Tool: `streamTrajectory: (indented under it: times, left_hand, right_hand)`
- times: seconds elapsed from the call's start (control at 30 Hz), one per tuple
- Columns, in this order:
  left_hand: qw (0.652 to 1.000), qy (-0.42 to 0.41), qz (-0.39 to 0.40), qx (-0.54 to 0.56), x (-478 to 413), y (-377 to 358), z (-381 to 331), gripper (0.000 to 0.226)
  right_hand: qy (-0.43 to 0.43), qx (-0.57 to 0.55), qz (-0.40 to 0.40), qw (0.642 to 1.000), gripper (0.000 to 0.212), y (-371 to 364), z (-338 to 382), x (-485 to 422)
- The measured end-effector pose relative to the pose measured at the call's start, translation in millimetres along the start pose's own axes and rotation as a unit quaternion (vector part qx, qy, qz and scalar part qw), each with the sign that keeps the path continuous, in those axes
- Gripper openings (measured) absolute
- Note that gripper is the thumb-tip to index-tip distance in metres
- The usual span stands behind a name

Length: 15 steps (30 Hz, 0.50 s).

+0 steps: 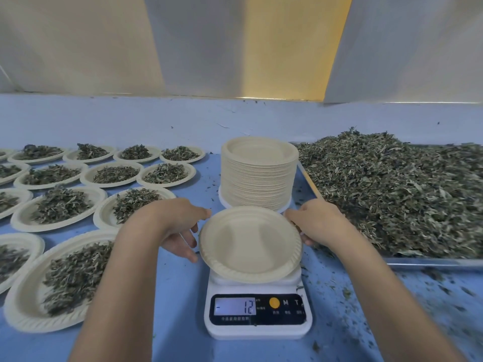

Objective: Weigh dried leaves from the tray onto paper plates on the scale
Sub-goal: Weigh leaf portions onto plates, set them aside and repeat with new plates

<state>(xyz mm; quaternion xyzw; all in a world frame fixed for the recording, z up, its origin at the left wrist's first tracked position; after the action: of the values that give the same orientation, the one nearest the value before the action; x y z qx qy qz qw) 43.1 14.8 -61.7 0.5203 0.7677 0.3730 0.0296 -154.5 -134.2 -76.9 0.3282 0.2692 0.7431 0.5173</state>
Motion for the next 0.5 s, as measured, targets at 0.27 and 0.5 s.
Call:
streamTrajectory:
  times: [0.27, 0.5]
  left_hand:
    - [0.940, -0.230, -0.236, -0.090, -3, 5, -45, 0.022]
    - [0.915, -0.372, -0.073, 0.139, 1, -66, -105, 0.023]
  right_hand:
    - [0.052, -0.037, -0.097, 0.993, 0.043, 25, 0, -1]
    - [-0.015, -0.097, -0.070, 0.993, 0.026, 60, -35, -29]
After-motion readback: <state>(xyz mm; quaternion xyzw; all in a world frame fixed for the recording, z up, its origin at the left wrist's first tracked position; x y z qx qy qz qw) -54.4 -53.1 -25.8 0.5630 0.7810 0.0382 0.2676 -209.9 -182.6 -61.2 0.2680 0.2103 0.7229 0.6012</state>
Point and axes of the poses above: each hand's wrist, its own x-axis away from the middle knuckle, its own y-axis out of the back of the hand, z = x × y, the point moved 5 cm from there along -x, towards the middle knuckle, and after that the axes turned 13 degrees about -y, right-handed, at the moved point
